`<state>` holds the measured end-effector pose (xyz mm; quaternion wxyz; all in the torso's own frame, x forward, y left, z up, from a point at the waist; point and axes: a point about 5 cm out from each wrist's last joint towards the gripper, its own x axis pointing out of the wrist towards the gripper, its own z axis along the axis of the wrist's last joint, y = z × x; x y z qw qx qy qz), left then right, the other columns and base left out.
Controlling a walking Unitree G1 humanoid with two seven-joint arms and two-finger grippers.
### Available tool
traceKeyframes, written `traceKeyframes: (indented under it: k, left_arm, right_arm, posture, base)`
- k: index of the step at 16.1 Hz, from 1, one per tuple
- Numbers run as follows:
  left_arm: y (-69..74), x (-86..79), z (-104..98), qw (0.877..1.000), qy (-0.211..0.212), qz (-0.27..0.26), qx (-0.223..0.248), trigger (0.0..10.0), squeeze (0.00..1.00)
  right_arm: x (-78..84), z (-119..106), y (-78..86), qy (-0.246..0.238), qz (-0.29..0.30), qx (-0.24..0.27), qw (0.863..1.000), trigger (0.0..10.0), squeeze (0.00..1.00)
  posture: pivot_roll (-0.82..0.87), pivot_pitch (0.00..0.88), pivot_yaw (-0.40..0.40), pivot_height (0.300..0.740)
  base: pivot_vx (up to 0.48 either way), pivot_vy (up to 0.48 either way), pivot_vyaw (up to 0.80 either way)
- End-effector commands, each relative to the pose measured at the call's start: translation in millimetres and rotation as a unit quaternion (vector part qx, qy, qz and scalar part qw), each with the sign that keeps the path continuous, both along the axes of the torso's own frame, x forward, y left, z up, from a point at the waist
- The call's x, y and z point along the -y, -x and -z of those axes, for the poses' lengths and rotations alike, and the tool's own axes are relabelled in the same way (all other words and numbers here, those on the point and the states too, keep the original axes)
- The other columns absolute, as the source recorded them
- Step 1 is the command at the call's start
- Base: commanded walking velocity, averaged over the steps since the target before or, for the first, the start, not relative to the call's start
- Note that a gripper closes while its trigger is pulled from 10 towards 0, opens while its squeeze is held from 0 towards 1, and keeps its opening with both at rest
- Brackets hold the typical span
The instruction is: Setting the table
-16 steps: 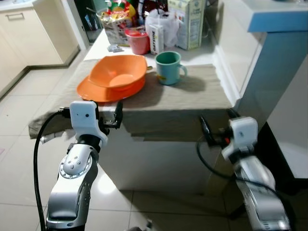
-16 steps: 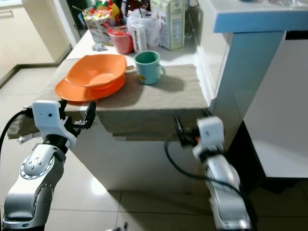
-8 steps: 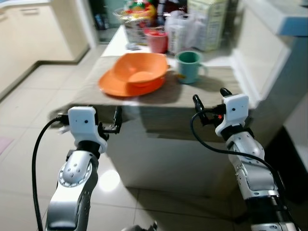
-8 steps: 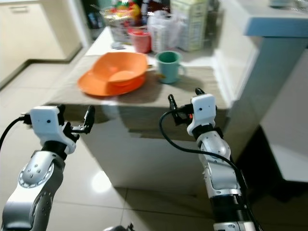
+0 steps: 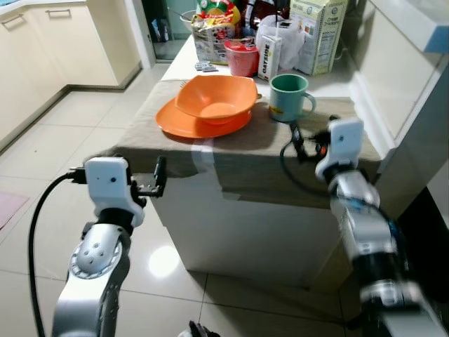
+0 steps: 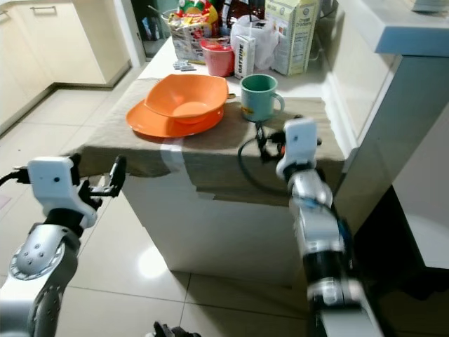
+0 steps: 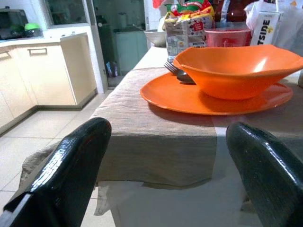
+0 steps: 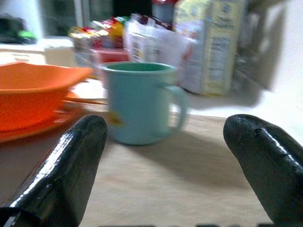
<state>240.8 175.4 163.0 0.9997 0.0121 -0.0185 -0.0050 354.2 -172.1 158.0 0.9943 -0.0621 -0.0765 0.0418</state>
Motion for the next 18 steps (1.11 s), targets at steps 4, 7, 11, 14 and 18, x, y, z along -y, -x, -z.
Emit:
traceKeyframes:
  k: [4, 7, 11, 14, 18]
  left_arm:
    - [6.4, -5.2, -5, 1.0, -0.009, -0.002, -0.003, 10.0, 0.0]
    - [12.1, -10.0, -7, 1.0, -0.019, -0.006, -0.01, 10.0, 0.0]
    - [18.9, -12.7, -9, 1.0, -0.024, -0.014, -0.011, 10.0, 0.0]
    - [24.6, -13.3, -10, 0.999, -0.026, -0.019, -0.014, 10.0, 0.0]
    - [28.7, -13.1, -9, 0.999, -0.027, -0.021, -0.02, 10.0, 0.0]
  right_arm:
    - [16.3, -2, -19.2, -0.006, 0.047, -0.023, 0.999, 10.0, 0.0]
    - [16.2, -4, -32.3, 0.003, 0.06, -0.044, 0.997, 10.0, 0.0]
    - [3.7, -9, -41.5, -0.003, 0.04, -0.054, 0.998, 10.0, 0.0]
    - [-11.7, -21, -48.3, 0.003, 0.016, -0.039, 0.999, 10.0, 0.0]
    - [-20.3, -22, -51.5, 0.004, 0.012, -0.05, 0.999, 6.5, 0.0]
  posture:
    - [0.05, 0.016, 0.128, 0.74]
    - [0.09, 0.026, 0.135, 0.74]
    - [0.13, 0.034, 0.13, 0.74]
    - [0.14, 0.049, 0.129, 0.74]
    - [0.16, 0.065, 0.129, 0.74]
  base:
    - [0.0, 0.0, 0.0]
    - [0.0, 0.0, 0.0]
    - [0.0, 0.0, 0.0]
    - [0.0, 0.0, 0.0]
    - [0.0, 0.0, 0.0]
